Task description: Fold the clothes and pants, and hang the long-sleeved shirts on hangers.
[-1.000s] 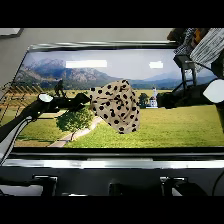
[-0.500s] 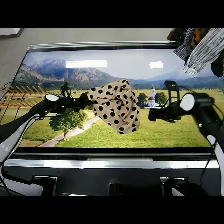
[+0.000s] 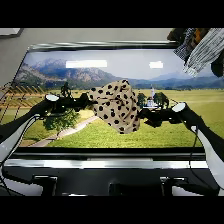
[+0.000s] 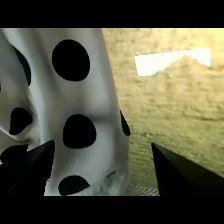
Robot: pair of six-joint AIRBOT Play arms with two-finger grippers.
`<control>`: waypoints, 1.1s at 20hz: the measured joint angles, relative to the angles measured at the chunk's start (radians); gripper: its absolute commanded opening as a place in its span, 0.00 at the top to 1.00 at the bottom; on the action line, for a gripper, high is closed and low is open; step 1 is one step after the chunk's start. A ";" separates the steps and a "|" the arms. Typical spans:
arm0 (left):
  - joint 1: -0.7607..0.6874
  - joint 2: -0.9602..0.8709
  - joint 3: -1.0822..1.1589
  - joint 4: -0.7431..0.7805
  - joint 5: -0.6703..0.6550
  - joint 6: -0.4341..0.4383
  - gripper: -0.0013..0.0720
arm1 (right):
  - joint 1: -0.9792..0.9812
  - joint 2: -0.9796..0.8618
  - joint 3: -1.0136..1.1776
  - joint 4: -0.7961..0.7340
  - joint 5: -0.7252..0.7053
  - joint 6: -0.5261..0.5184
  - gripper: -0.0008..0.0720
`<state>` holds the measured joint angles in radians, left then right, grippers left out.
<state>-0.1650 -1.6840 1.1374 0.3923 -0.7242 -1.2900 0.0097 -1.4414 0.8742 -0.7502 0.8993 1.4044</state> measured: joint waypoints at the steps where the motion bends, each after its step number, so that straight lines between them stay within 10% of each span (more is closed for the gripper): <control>1: 0.000 0.000 0.000 0.000 -0.001 0.000 0.96 | -0.003 -0.030 -0.001 0.050 0.001 -0.025 0.11; 3: 0.000 0.001 0.000 0.000 -0.002 0.000 0.96 | -0.006 -0.080 -0.002 0.117 0.001 -0.063 0.50; 4: 0.000 0.001 0.000 0.000 -0.003 0.000 0.97 | -0.008 -0.098 -0.003 0.131 -0.002 -0.077 0.92; 5: 0.000 0.002 0.000 0.000 -0.009 0.000 0.97 | -0.009 -0.111 -0.005 0.138 -0.007 -0.088 0.96; 12: 0.019 0.100 0.211 0.114 -0.089 -0.003 0.97 | -0.011 0.050 0.174 0.238 0.031 -0.188 0.96; 22: 0.035 0.521 0.779 0.377 -0.214 -0.080 0.96 | -0.011 0.516 0.862 -0.019 0.053 -0.027 0.96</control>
<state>-0.1295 -1.1633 1.9167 0.7692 -0.9382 -1.3697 -0.0013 -0.9257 1.7363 -0.7692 0.9524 1.3769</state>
